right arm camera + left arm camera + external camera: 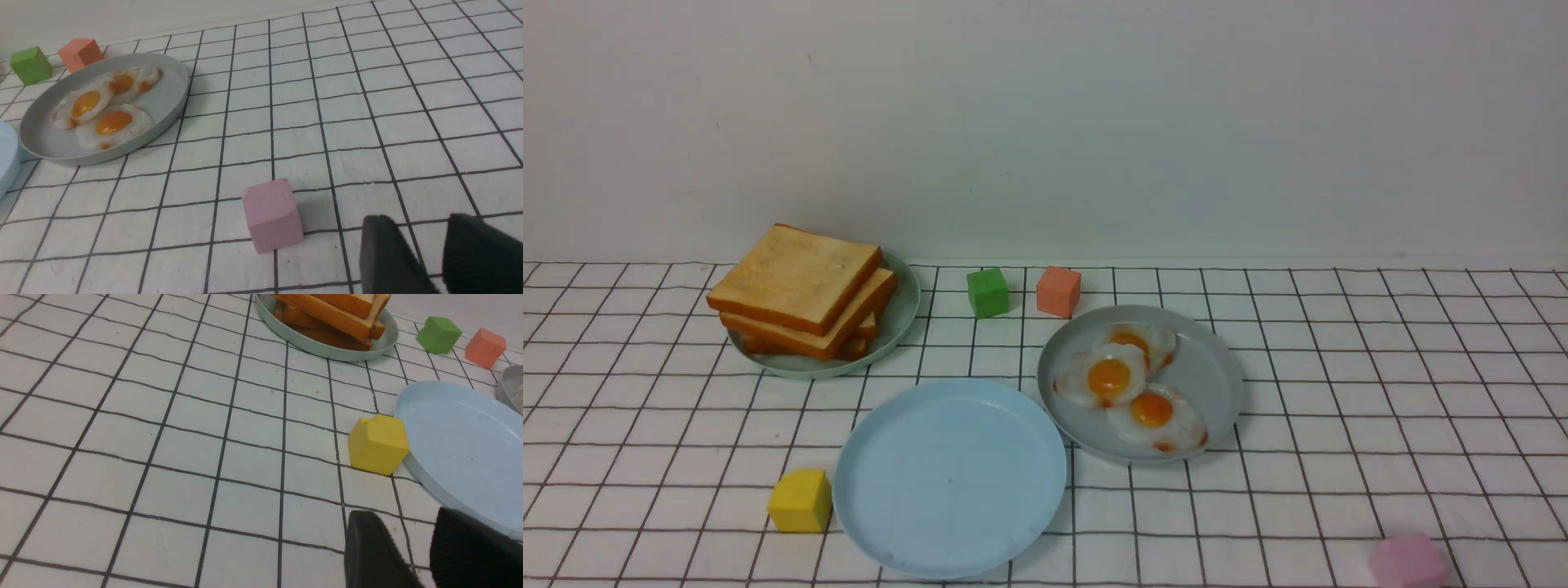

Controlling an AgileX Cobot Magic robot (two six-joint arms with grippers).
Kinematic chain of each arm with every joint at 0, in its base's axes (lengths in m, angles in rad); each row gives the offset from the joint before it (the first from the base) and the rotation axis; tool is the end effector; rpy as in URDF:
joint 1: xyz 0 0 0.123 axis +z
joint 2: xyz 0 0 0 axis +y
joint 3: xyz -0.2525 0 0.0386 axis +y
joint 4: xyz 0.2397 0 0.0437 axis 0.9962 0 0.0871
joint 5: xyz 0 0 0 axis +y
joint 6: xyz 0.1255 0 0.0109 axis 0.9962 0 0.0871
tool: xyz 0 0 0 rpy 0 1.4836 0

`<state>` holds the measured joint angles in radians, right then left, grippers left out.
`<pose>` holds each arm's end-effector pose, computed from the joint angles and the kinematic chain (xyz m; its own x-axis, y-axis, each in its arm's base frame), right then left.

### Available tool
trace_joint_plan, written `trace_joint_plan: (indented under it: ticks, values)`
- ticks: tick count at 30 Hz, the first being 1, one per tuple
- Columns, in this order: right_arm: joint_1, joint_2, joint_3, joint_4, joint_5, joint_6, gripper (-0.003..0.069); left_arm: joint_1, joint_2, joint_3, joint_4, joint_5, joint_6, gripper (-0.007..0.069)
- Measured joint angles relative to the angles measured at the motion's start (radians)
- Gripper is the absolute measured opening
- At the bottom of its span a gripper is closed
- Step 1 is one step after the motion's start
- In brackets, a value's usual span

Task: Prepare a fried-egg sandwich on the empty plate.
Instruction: Use the left arm to grab a slice of bread

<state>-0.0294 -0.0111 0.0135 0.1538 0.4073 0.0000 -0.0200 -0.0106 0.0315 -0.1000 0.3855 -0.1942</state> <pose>0.1065 0.0045 0.1625 -0.3136 0.1499 -0.9376 0.0161 0.9882 0.1526 0.1071 -0.0069 0.1582 -0.3151 -0.2765 -0.9079 -0.0349 0.9593 -0.2801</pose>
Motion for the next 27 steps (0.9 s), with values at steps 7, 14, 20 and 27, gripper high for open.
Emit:
trace_joint_plan:
  ticks: [7, 14, 20, 27]
  values:
    - [0.0, 0.0, 0.0, 0.0, 0.0, 0.0, 0.0238, 0.0, 0.0, 0.0, 0.0, 0.0, 0.0, 0.0238]
    - [0.0, 0.0, 0.0, 0.0, 0.0, 0.0, 0.0238, 0.0, 0.0, 0.0, 0.0, -0.004, 0.0, 0.0238]
    - [0.0, 0.0, 0.0, 0.0, 0.0, 0.0, 0.0238, 0.0, 0.0, 0.0, -0.151, -0.132, -0.089, 0.0238]
    - [0.0, 0.0, 0.0, 0.0, 0.0, 0.0, 0.0238, 0.0, 0.0, 0.0, -0.48, -0.307, -0.251, 0.0237]
